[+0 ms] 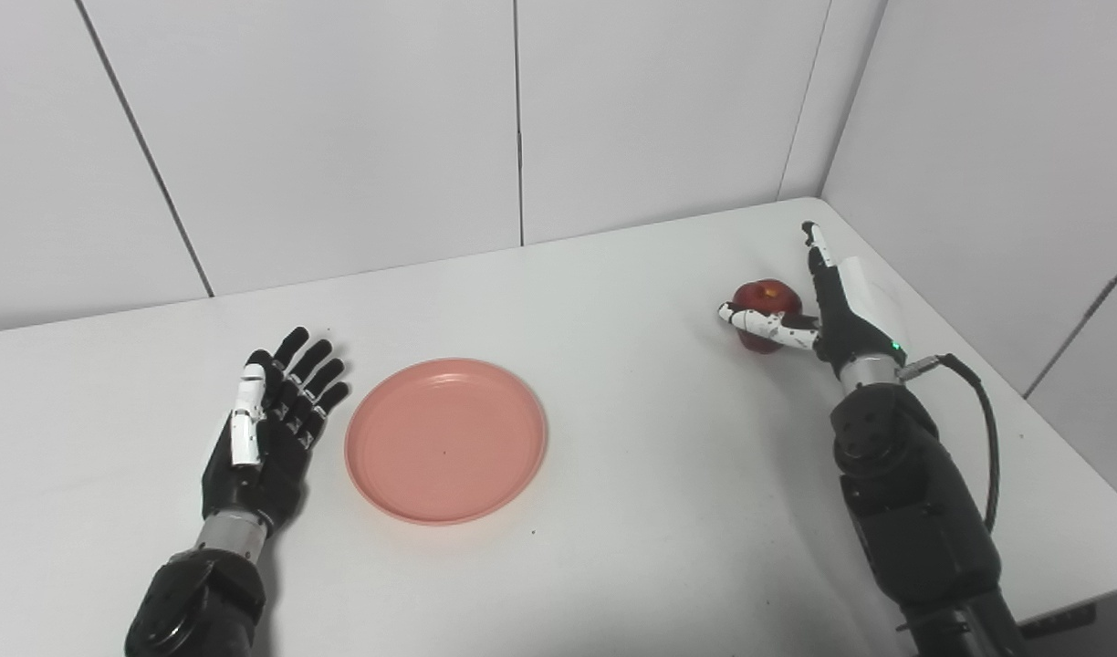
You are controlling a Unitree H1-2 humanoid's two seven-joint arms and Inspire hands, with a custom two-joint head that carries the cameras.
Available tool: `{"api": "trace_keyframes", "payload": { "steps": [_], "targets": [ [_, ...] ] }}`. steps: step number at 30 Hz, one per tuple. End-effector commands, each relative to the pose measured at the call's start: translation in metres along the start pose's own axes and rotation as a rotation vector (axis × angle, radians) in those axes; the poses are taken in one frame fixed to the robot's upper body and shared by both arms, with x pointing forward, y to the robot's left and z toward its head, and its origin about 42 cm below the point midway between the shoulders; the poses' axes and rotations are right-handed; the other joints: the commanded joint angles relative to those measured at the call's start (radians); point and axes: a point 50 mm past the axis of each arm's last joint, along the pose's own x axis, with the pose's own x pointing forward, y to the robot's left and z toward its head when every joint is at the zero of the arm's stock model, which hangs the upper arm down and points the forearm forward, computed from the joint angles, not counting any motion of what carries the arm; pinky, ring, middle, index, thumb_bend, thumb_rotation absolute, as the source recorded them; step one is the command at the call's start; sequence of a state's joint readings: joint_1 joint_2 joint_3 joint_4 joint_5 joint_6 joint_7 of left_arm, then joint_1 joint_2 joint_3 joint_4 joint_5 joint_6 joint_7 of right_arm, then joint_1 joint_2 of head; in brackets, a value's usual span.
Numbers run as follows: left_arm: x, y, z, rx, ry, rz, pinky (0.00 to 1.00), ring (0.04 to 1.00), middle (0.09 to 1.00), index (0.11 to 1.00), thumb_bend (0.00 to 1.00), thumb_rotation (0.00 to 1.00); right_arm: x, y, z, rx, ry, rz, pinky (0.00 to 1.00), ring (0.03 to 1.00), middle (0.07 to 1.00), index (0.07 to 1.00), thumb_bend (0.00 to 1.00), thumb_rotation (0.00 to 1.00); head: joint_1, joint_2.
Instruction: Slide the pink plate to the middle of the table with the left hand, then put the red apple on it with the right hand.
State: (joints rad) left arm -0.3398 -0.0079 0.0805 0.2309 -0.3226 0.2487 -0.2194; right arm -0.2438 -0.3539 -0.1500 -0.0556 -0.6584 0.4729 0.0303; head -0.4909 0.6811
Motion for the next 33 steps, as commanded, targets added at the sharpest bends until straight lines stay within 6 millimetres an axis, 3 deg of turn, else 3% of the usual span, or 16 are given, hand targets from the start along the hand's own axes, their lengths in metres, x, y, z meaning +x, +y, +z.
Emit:
{"api": "trace_keyframes", "payload": {
  "steps": [1,33],
  "targets": [
    [-0.003,0.005,-0.006,0.000,0.041,0.024,0.90,0.890,0.895,0.887,0.37,1.00,0.011,-0.017,0.015,-0.007,-0.042,-0.060,0.74,0.882,0.941,0.975,1.00,0.55,0.001,0.000],
    [-0.004,0.002,-0.006,0.001,0.046,0.024,0.88,0.886,0.893,0.882,0.37,1.00,0.022,-0.009,0.011,-0.001,-0.035,-0.043,0.76,0.885,0.933,0.953,1.00,0.49,0.011,0.006]
  ]
}}
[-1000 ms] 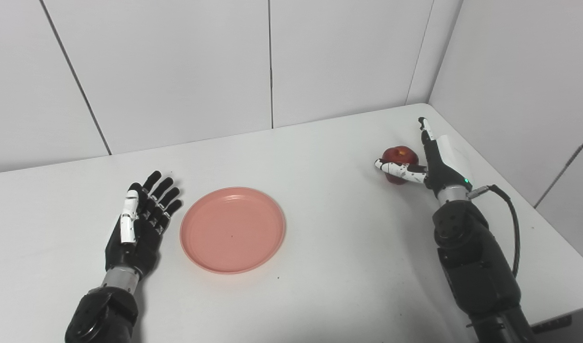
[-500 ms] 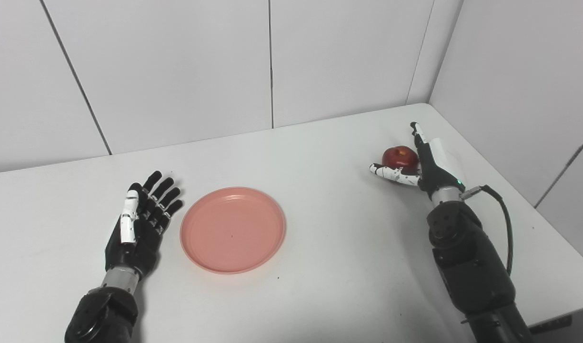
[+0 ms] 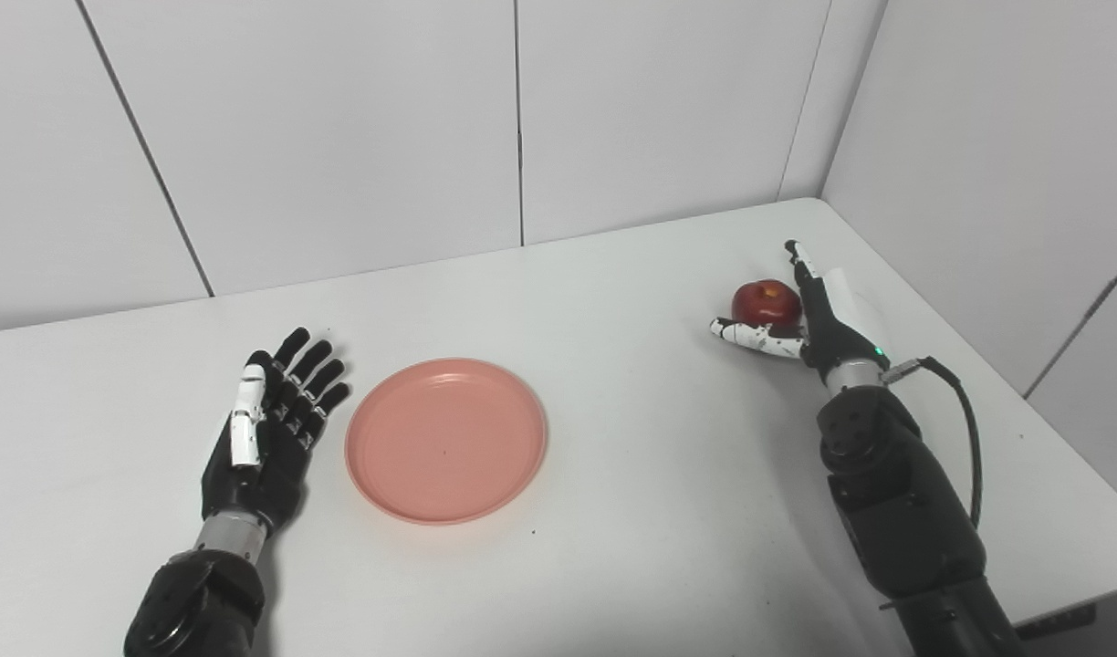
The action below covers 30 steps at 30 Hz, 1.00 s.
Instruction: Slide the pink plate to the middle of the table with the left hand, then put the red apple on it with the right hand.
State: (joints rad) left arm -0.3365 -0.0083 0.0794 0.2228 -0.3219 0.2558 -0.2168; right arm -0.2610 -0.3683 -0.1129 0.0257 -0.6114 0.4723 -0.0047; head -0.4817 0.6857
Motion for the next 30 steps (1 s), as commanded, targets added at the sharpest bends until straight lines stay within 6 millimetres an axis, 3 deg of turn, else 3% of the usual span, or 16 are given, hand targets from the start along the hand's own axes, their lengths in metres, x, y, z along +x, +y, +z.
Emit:
{"api": "trace_keyframes", "payload": {
  "steps": [1,18,26,30],
  "targets": [
    [-0.003,0.003,-0.006,0.001,0.043,0.021,0.89,0.890,0.896,0.885,0.37,1.00,0.013,-0.024,0.019,-0.003,-0.059,-0.083,0.76,0.887,0.934,0.955,1.00,0.48,0.002,0.001],
    [-0.003,0.003,-0.006,0.010,0.046,0.017,0.90,0.898,0.900,0.884,0.38,1.00,0.023,-0.023,0.015,0.032,-0.024,-0.119,0.76,0.882,0.919,0.917,1.00,0.38,0.007,0.003],
    [-0.003,0.003,-0.007,0.011,0.047,0.020,0.89,0.891,0.895,0.882,0.38,1.00,0.026,-0.020,0.018,0.013,-0.039,-0.097,0.72,0.840,0.887,0.894,1.00,0.41,0.010,0.003],
    [-0.003,0.003,-0.006,0.008,0.049,0.021,0.89,0.890,0.894,0.881,0.38,1.00,0.028,-0.018,0.019,0.031,-0.053,-0.086,0.64,0.774,0.827,0.861,0.99,0.37,0.011,0.003]
  ]
}}
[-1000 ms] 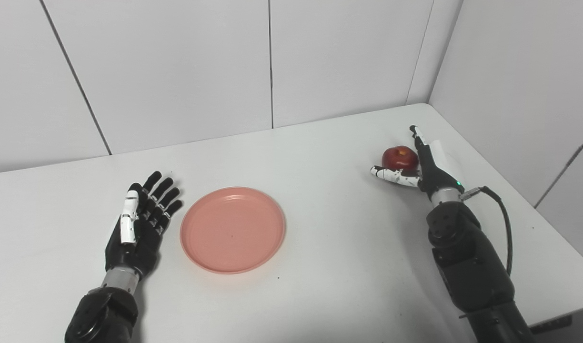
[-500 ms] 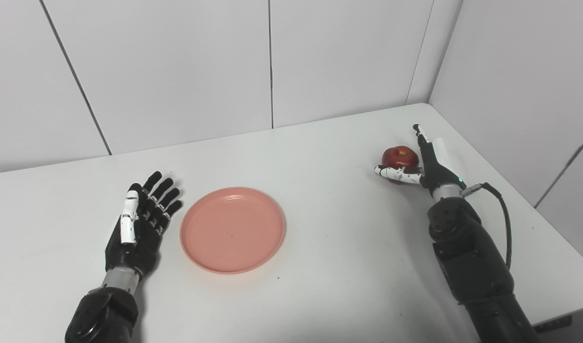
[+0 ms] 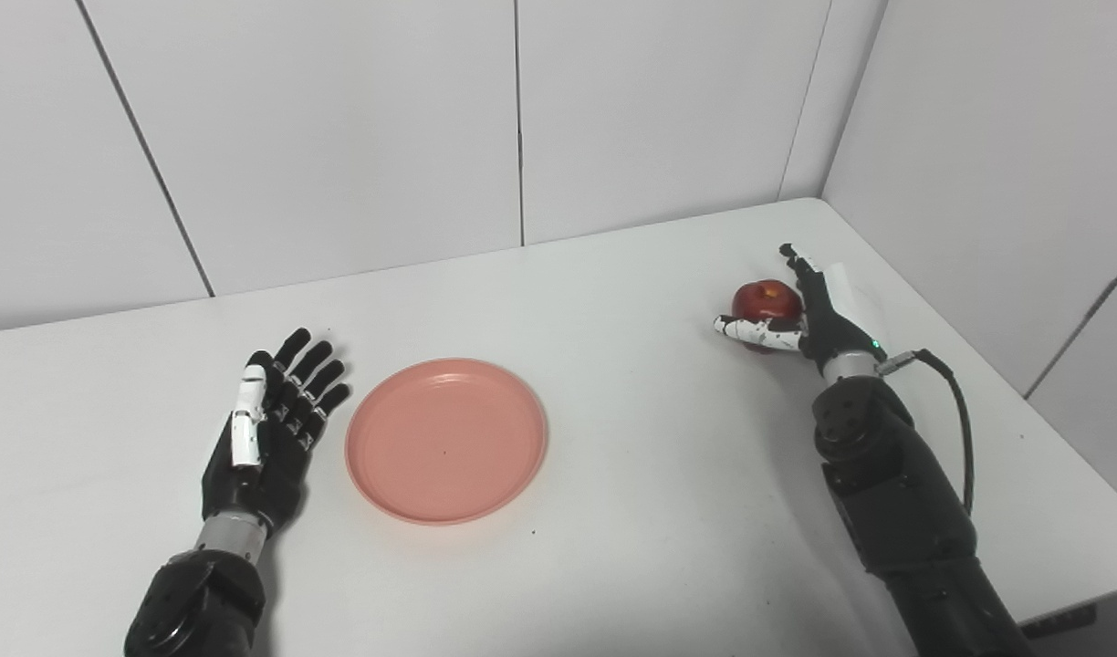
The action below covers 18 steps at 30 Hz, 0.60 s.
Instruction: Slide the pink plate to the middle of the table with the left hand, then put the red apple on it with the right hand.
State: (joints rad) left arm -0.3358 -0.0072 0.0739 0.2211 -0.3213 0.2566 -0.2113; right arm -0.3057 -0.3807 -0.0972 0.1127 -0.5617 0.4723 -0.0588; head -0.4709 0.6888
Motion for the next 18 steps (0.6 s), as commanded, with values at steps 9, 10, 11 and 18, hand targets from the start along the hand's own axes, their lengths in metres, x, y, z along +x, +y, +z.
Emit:
{"api": "trace_keyframes", "payload": {
  "steps": [9,10,11,18],
  "targets": [
    [-0.004,0.003,-0.006,0.009,0.046,0.015,0.89,0.894,0.897,0.882,0.38,1.00,0.018,-0.019,0.021,0.030,-0.106,-0.054,0.54,0.610,0.658,0.672,0.87,0.24,0.001,0.000],
    [-0.004,0.002,-0.006,0.009,0.046,0.016,0.89,0.894,0.897,0.882,0.38,1.00,0.019,-0.018,0.020,0.018,-0.108,-0.048,0.53,0.607,0.655,0.668,0.87,0.23,0.001,0.001],
    [-0.004,0.002,-0.006,0.009,0.045,0.017,0.89,0.892,0.895,0.881,0.38,1.00,0.020,-0.018,0.020,0.010,-0.109,-0.044,0.52,0.579,0.624,0.628,0.86,0.23,0.001,0.001],
    [-0.004,0.003,-0.006,0.011,0.046,0.016,0.89,0.892,0.894,0.878,0.38,1.00,0.026,-0.015,0.017,-0.055,-0.127,-0.023,0.47,0.517,0.566,0.545,0.83,0.15,0.001,0.003]
  ]
}}
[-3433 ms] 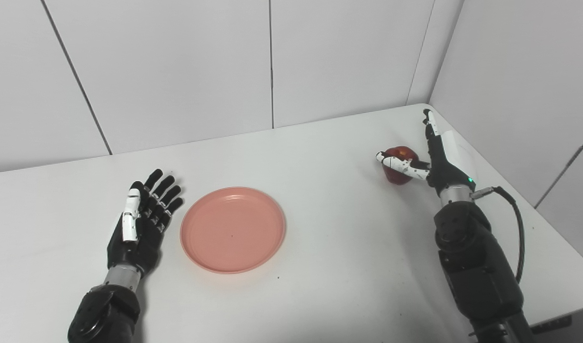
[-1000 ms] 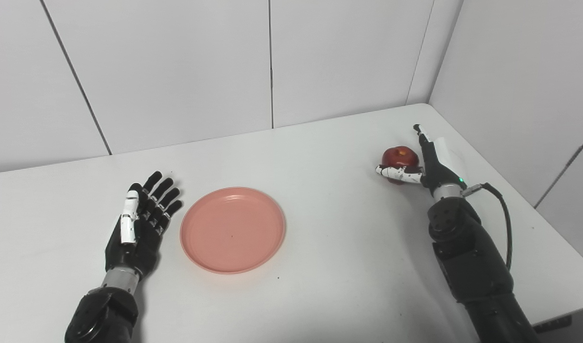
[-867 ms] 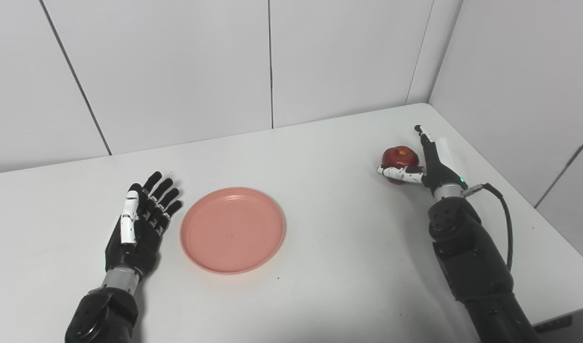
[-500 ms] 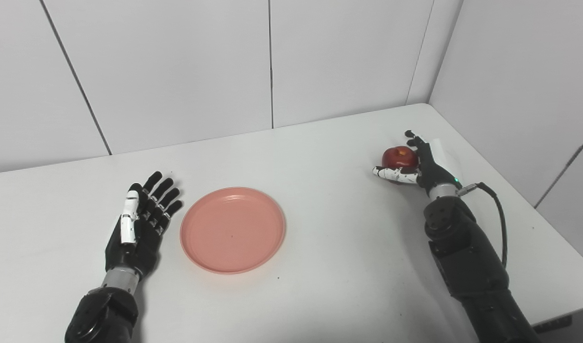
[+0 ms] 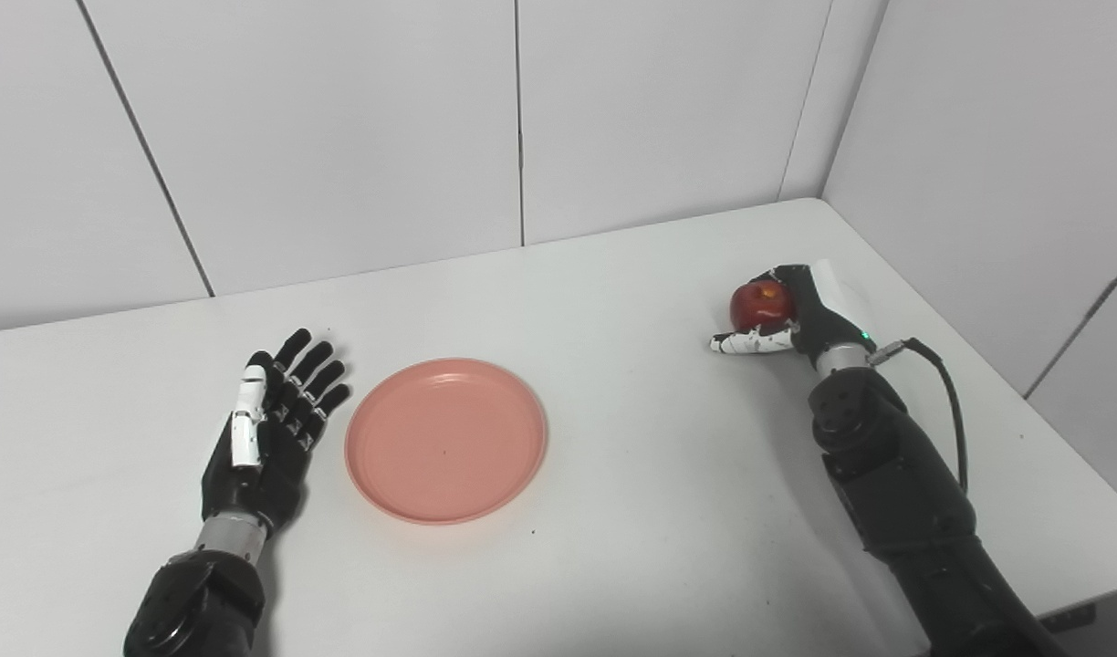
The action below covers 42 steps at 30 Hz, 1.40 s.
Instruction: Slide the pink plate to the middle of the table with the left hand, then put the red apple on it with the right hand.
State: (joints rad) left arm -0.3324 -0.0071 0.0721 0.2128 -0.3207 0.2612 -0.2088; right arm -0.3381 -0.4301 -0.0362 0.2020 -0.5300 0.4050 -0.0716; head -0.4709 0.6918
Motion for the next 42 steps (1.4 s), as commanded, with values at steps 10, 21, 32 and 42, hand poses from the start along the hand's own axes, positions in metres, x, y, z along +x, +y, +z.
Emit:
{"api": "trace_keyframes", "payload": {
  "steps": [10,21,32,42],
  "targets": [
    [-0.003,0.002,-0.007,0.005,0.048,0.017,0.90,0.893,0.895,0.879,0.39,1.00,0.012,-0.021,0.016,0.000,-0.065,-0.098,0.41,0.467,0.522,0.486,0.52,0.13,0.009,-0.002],
    [-0.003,0.001,-0.008,0.000,0.045,0.013,0.89,0.886,0.890,0.875,0.39,1.00,0.000,-0.033,0.028,0.047,-0.112,-0.143,0.38,0.443,0.493,0.485,0.52,0.13,0.010,-0.004],
    [-0.002,-0.001,-0.009,-0.003,0.046,0.015,0.89,0.889,0.891,0.878,0.39,1.00,-0.024,-0.050,0.063,0.092,-0.236,-0.191,0.36,0.432,0.480,0.484,0.52,0.13,0.022,-0.012],
    [0.000,-0.005,-0.011,-0.013,0.049,0.025,0.90,0.889,0.891,0.878,0.37,1.00,-0.043,-0.054,0.108,0.127,-0.391,-0.163,0.38,0.448,0.486,0.485,0.51,0.13,0.051,-0.023]
  ]
}}
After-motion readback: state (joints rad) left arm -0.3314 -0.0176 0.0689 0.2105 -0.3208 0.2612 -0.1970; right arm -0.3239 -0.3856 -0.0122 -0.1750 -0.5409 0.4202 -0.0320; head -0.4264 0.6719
